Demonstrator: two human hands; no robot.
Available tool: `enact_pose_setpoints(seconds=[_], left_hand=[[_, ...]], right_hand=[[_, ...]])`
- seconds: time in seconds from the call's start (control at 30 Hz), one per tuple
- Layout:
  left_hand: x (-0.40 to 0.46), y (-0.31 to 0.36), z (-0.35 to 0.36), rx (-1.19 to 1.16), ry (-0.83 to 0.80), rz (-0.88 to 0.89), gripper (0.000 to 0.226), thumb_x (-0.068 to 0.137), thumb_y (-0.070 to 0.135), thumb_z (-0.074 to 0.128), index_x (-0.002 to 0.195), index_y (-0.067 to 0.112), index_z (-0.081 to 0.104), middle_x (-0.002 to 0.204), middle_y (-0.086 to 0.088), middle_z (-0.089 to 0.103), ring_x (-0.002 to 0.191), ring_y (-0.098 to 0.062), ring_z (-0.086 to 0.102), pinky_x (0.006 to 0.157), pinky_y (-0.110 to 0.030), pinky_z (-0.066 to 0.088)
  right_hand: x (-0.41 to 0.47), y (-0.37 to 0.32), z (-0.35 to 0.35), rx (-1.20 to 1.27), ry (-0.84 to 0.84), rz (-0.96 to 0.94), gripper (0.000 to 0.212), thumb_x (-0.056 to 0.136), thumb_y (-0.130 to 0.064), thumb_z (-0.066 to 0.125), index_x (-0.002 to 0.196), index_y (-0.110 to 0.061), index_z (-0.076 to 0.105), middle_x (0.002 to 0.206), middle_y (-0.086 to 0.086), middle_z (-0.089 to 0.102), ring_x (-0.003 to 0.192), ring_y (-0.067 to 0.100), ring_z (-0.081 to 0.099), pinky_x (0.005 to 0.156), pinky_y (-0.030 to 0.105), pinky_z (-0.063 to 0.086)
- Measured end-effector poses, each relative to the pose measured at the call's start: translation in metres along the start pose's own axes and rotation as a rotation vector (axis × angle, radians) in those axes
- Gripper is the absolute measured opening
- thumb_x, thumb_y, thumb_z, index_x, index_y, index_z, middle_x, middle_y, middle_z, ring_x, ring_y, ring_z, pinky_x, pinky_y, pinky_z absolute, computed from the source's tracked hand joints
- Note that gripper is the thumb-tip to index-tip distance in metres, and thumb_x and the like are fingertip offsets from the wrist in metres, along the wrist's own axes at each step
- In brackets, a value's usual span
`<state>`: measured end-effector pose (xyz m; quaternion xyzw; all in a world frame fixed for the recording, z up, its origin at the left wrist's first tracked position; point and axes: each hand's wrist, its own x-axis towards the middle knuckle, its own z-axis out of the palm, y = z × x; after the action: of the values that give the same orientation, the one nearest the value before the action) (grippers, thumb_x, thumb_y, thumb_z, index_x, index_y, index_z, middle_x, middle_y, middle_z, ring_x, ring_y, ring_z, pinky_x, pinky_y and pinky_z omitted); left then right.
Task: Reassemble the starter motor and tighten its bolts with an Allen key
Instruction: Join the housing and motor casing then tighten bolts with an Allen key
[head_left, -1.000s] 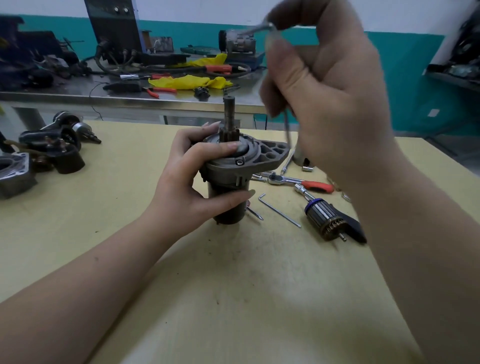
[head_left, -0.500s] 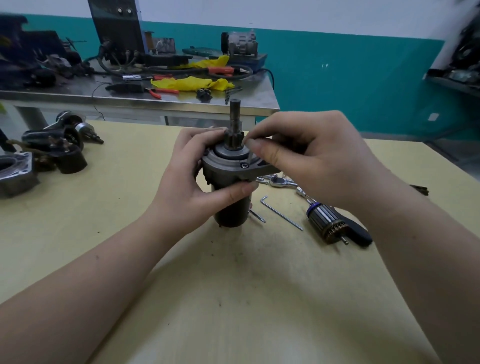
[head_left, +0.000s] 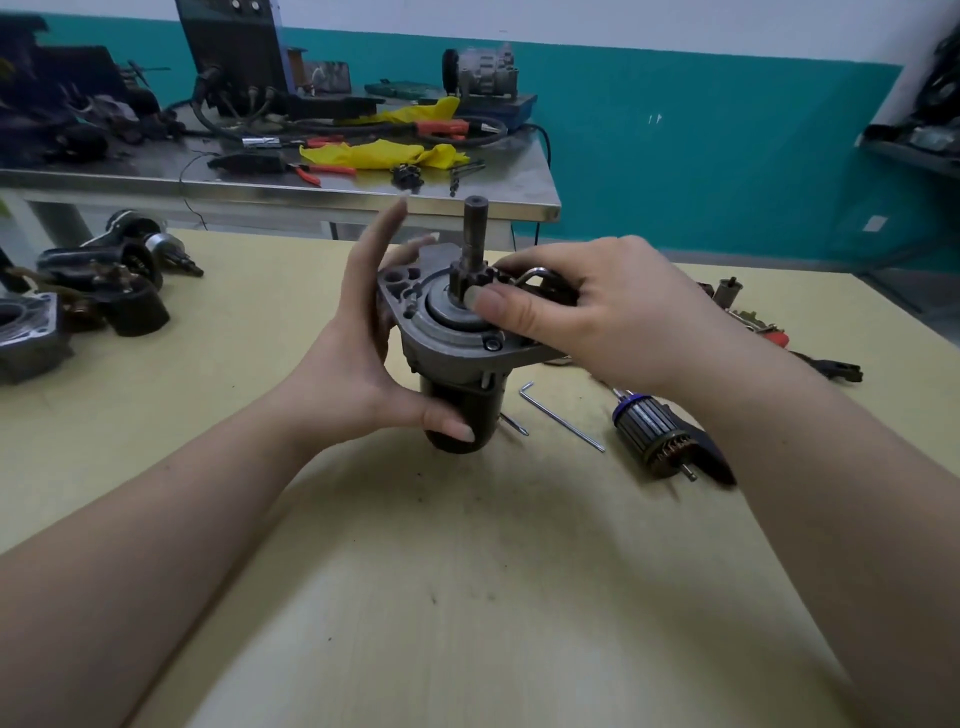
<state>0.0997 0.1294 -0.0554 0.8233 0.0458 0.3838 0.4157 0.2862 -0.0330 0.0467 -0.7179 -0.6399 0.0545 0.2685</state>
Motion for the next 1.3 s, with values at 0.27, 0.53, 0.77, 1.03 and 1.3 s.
enact_pose_setpoints(seconds=[0.27, 0.53, 0.77, 1.03, 1.3], left_hand=[[0.007, -0.008, 0.01, -0.037, -0.012, -0.103, 0.137, 0.056, 0.019, 0.102, 0.165, 0.014, 0.018, 0.145, 0.005, 0.065, 0.139, -0.019, 0.062, 0.11, -0.025, 0.05], [0.008, -0.002, 0.016, -0.115, 0.012, -0.109, 0.13, 0.058, 0.015, 0.098, 0.16, 0.012, 0.018, 0.143, -0.003, 0.064, 0.138, -0.023, 0.063, 0.11, -0.028, 0.051], [0.009, 0.005, 0.014, -0.311, -0.052, -0.21, 0.145, 0.063, 0.055, 0.1, 0.166, 0.01, 0.008, 0.16, -0.014, 0.049, 0.15, -0.03, 0.05, 0.12, -0.043, 0.045], [0.007, -0.002, 0.015, -0.275, 0.014, -0.209, 0.121, 0.072, 0.039, 0.101, 0.161, 0.018, 0.021, 0.152, -0.015, 0.052, 0.144, -0.038, 0.054, 0.117, -0.049, 0.046], [0.007, -0.005, 0.015, -0.284, 0.023, -0.194, 0.119, 0.07, 0.039, 0.102, 0.16, 0.023, 0.025, 0.149, -0.019, 0.051, 0.142, -0.043, 0.055, 0.117, -0.056, 0.045]], right_hand=[[-0.003, -0.003, -0.003, 0.022, -0.077, -0.066, 0.096, 0.053, -0.101, 0.056, 0.128, -0.043, 0.069, 0.108, -0.021, 0.075, 0.103, 0.008, 0.069, 0.091, 0.043, 0.058], [-0.003, -0.003, 0.002, 0.103, -0.06, -0.052, 0.083, 0.057, -0.098, 0.061, 0.121, -0.045, 0.071, 0.104, -0.022, 0.077, 0.101, 0.008, 0.071, 0.09, 0.045, 0.059], [-0.002, -0.002, -0.002, 0.023, -0.087, -0.065, 0.078, 0.068, -0.096, 0.057, 0.127, -0.046, 0.069, 0.103, -0.021, 0.077, 0.1, 0.007, 0.07, 0.09, 0.046, 0.06], [0.002, 0.012, -0.016, 0.014, -0.033, -0.101, 0.067, 0.088, -0.082, 0.042, 0.124, -0.033, 0.071, 0.107, -0.014, 0.072, 0.092, -0.005, 0.065, 0.078, 0.031, 0.052], [-0.009, -0.001, -0.027, 0.754, 0.266, -0.399, 0.015, 0.103, -0.009, 0.06, 0.107, -0.016, 0.073, 0.099, 0.004, 0.071, 0.088, 0.035, 0.062, 0.07, 0.037, 0.05]])
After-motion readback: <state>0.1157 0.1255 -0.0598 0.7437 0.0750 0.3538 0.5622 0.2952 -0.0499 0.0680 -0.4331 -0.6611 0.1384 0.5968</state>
